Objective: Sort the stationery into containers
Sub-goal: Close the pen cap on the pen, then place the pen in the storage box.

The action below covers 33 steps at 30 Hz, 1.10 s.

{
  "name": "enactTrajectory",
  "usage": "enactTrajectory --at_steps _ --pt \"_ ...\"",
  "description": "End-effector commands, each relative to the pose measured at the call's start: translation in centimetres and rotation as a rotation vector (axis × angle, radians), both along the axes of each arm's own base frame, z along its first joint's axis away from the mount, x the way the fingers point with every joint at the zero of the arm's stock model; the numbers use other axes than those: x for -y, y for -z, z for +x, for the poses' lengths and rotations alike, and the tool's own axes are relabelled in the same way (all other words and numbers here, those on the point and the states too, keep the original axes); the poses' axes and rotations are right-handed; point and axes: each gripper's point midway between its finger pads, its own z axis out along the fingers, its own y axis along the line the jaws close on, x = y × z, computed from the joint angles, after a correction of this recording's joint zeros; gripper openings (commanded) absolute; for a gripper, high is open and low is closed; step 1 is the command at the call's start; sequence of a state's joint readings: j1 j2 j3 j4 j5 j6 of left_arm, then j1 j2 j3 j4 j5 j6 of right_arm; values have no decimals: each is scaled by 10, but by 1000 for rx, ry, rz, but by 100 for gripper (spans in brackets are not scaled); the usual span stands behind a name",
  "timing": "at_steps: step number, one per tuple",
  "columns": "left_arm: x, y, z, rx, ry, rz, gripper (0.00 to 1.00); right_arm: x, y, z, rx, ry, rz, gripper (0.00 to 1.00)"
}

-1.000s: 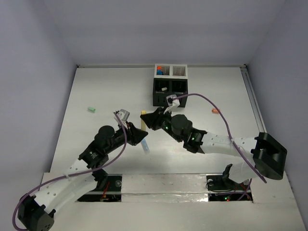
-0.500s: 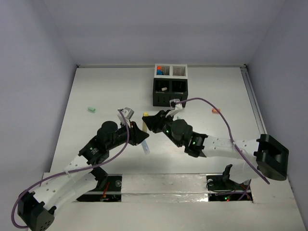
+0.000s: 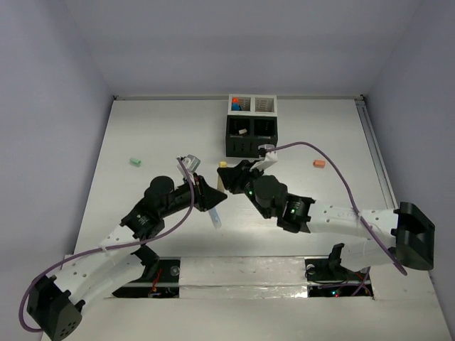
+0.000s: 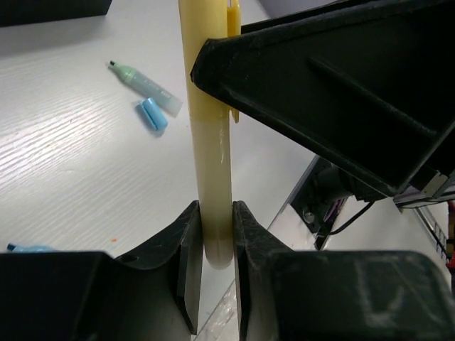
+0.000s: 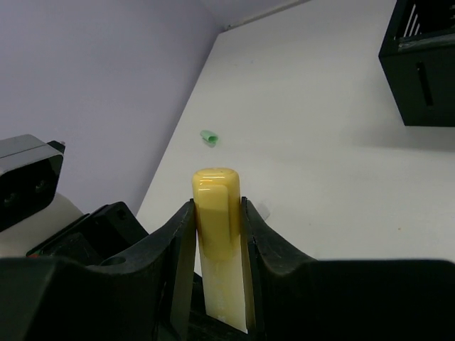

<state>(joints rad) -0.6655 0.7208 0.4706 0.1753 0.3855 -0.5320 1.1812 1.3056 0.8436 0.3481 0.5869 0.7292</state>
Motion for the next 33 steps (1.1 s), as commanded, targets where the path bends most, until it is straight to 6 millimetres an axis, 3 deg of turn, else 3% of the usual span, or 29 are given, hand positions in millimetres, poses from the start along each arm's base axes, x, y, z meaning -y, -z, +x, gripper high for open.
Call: enactTrajectory --at_steps 1,4,6,7,9,15,20,25,29,33 --pt "-8 -147 14 458 -75 -396 0 6 98 -51 -180 -167 -340 0" --pt "-4 -129 12 428 -53 -379 6 14 83 -22 -169 -86 -292 0" --pt "-3 -120 10 414 -40 -368 21 20 77 -4 -157 -40 -285 0" --pt "-2 -111 10 399 -37 -356 26 24 64 14 -138 4 -256 0" --pt "-2 -102 8 392 -24 -344 37 28 58 35 -122 45 -255 0" --pt "-4 -70 1 352 -8 -290 56 55 12 118 -34 227 -246 0" --pt "-7 -53 -3 324 -18 -283 58 87 -14 162 16 300 -219 0" --pt "-12 -49 9 325 -85 -261 58 141 -41 207 140 445 -276 0" --pt "-16 -53 16 344 -127 -262 58 165 -39 244 182 523 -363 0" --pt "-29 -54 29 368 -229 -240 66 178 -46 270 230 563 -426 0"
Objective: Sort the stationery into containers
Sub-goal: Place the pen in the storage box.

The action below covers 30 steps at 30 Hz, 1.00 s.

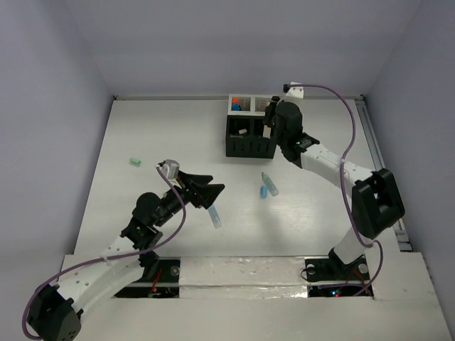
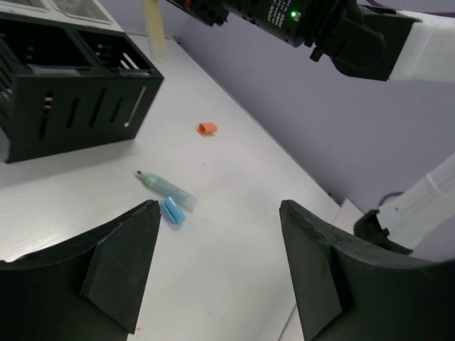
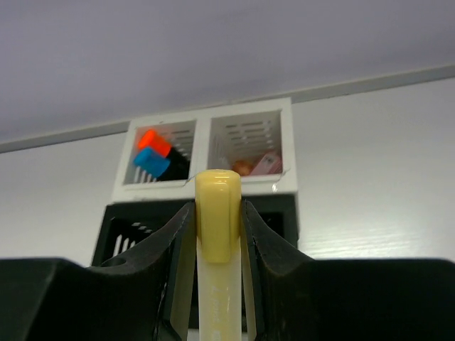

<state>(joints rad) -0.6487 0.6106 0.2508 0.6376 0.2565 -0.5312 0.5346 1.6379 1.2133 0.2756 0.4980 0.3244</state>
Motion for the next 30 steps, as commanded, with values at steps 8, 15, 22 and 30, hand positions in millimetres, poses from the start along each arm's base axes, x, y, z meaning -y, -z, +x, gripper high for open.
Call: enactTrajectory --at_steps 8,15,22,30 --pt "-23 -14 20 93 -175 -7 79 5 -27 66 133 44 -158 0" --pt "-30 2 26 76 -229 36 84 -4 2 76 126 23 -165 0" --pt "-28 2 30 79 -228 45 84 -1 17 63 173 13 -120 2" --pt "-24 4 31 73 -215 47 84 -4 8 47 172 -39 -71 44"
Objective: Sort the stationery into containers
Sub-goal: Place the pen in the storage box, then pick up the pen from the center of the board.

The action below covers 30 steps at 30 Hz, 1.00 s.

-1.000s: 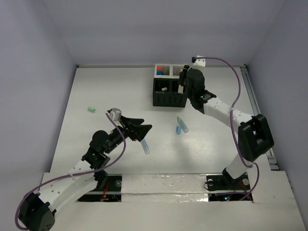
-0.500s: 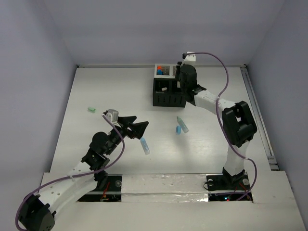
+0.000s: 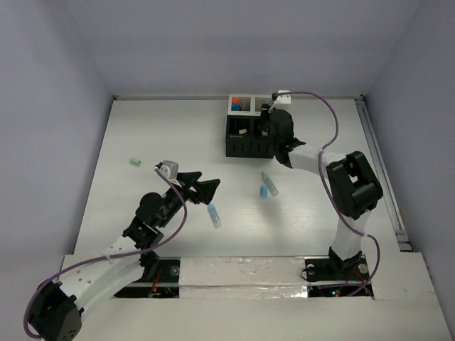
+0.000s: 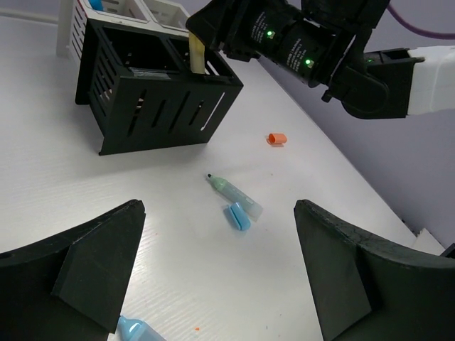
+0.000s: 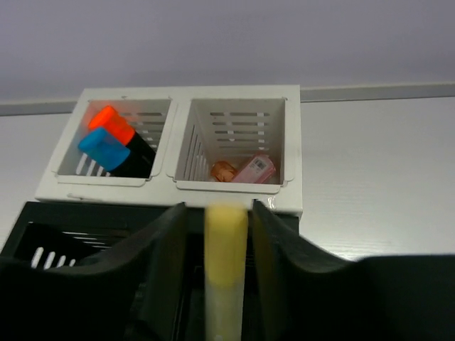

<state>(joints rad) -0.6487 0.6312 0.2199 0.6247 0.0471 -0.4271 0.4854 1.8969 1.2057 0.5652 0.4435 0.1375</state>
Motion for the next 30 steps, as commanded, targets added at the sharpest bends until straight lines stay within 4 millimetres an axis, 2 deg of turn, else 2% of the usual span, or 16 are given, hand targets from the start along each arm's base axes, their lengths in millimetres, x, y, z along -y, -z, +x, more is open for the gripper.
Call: enactTrajectory --at_steps 1,5,8,9,11,12,13,15,18,19,23,24,25,27,28,30 --pt "2 -21 -1 69 8 -38 84 -6 -68 -5 134 -38 98 50" --pt "2 -21 -1 67 10 -38 83 -6 -89 -15 135 -60 121 65" --pt "1 -21 -2 67 7 -38 83 -6 -92 -24 116 -79 139 68" --pt "0 -23 -2 71 4 -43 83 -5 -101 -30 124 -89 154 68" --pt "-1 -22 -2 66 -2 -45 82 -13 -96 -40 68 -141 172 56" --pt "-2 -22 -2 67 -6 -46 82 -15 -93 -46 38 -163 183 45" --pt "-5 -25 -1 70 -24 -57 80 -21 -90 -58 -11 -207 208 22" --pt "-17 -25 4 57 -95 -67 75 -28 -77 -73 -78 -243 229 4" --pt "-42 -21 14 18 -241 -67 63 -49 -44 -111 -217 -338 266 0" --pt "-48 -20 14 10 -269 -68 59 -65 -27 -132 -288 -413 280 0" --pt "-66 -15 12 -1 -344 -76 44 -114 11 -190 -445 -586 204 0" --pt "-70 -19 10 8 -354 -95 44 -122 20 -200 -484 -608 186 5" --pt "-74 -21 10 10 -372 -100 43 -128 34 -214 -553 -632 168 20" --pt "-78 -20 9 7 -390 -93 43 -146 53 -235 -618 -685 143 38" --pt "-83 -21 9 12 -410 -98 42 -151 60 -244 -647 -704 131 53" --pt "-86 -19 8 6 -425 -93 42 -167 74 -263 -691 -746 92 60"
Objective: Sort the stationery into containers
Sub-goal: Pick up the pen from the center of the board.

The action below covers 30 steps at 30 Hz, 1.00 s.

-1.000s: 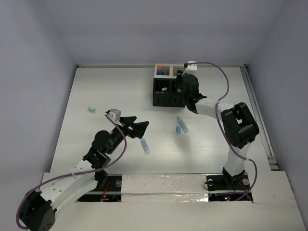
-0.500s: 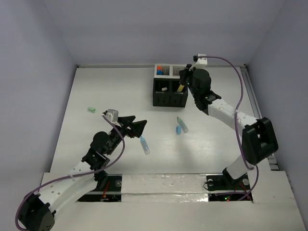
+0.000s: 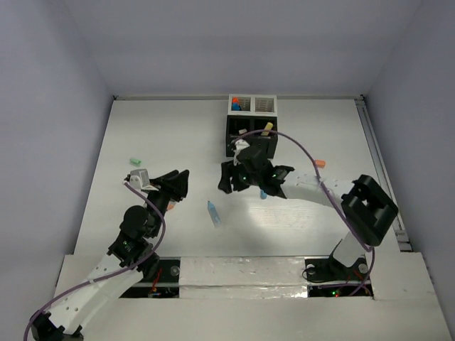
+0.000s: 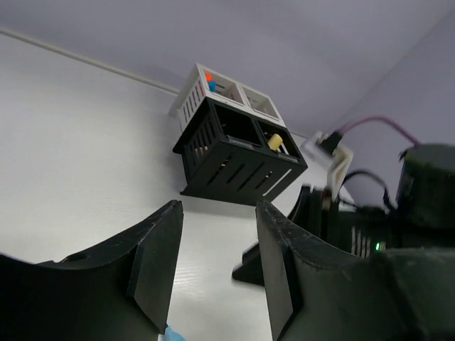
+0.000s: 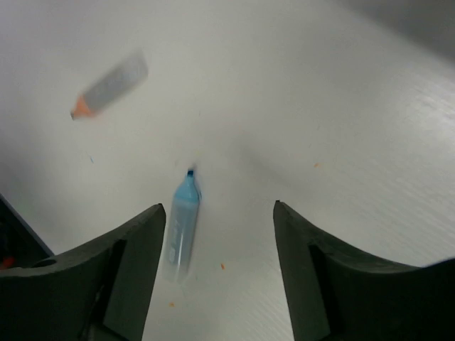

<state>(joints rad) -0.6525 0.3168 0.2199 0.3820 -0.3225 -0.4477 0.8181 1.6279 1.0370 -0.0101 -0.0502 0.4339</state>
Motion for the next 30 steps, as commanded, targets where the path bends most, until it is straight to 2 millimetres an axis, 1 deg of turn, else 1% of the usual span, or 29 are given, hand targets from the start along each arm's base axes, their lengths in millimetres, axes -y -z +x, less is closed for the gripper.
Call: enactTrajectory --at_steps 1,2,3,4,6,7,8,9,10,11,12,13,14,15,16,17,18,19,21,24,25,27,28,30 --pt "-13 4 2 -15 -68 -4 42 -19 16 -36 -92 -107 -54 71" --pt "-13 4 2 -15 -68 -4 42 -31 22 -49 -99 -145 -75 75" --pt "-13 5 2 -18 -67 -2 42 -36 20 -56 -94 -167 -83 76" --pt "-12 6 2 -17 -65 -1 42 -38 31 -63 -108 -192 -122 77" --pt "-10 7 3 -23 -60 2 42 -44 39 -70 -112 -211 -160 77" --pt "-9 7 4 -25 -56 6 42 -44 49 -70 -121 -208 -201 77" --pt "-8 6 4 -26 -53 8 42 -47 46 -71 -113 -208 -208 77" --pt "-8 8 5 -32 -53 12 42 -45 57 -70 -127 -200 -236 77" --pt "-8 9 5 -33 -53 12 42 -49 57 -72 -130 -205 -244 76" --pt "-7 9 5 -34 -52 15 42 -51 64 -75 -133 -210 -264 75" --pt "-8 9 5 -31 -53 14 42 -53 66 -78 -134 -216 -274 75" --pt "-8 9 5 -32 -55 14 43 -48 70 -78 -126 -199 -320 74" --pt "-9 8 4 -29 -56 13 43 -51 71 -74 -92 -175 -354 74" --pt "-9 9 5 -30 -56 13 43 -49 73 -71 -87 -161 -377 73" --pt "-9 9 5 -30 -61 15 43 -48 77 -75 -91 -162 -408 71" --pt "-10 9 5 -34 -66 16 43 -46 78 -70 -80 -140 -426 70" --pt "-10 9 5 -36 -67 17 43 -48 83 -71 -80 -134 -443 68" --pt "-12 9 6 -37 -76 16 43 -46 86 -70 -83 -122 -457 64" --pt "-14 11 6 -45 -87 18 43 -43 92 -67 -80 -102 -479 60" --pt "-15 10 6 -43 -92 11 43 -45 96 -63 -73 -83 -478 49" --pt "-15 11 6 -45 -91 12 44 -48 97 -61 -70 -76 -470 36" --pt "-14 13 7 -53 -89 16 44 -49 98 -58 -66 -68 -480 24" --pt "-12 16 8 -63 -86 25 44 -50 97 -55 -60 -58 -482 19" --pt "-9 17 9 -72 -74 33 44 -48 94 -47 -28 -20 -496 15"
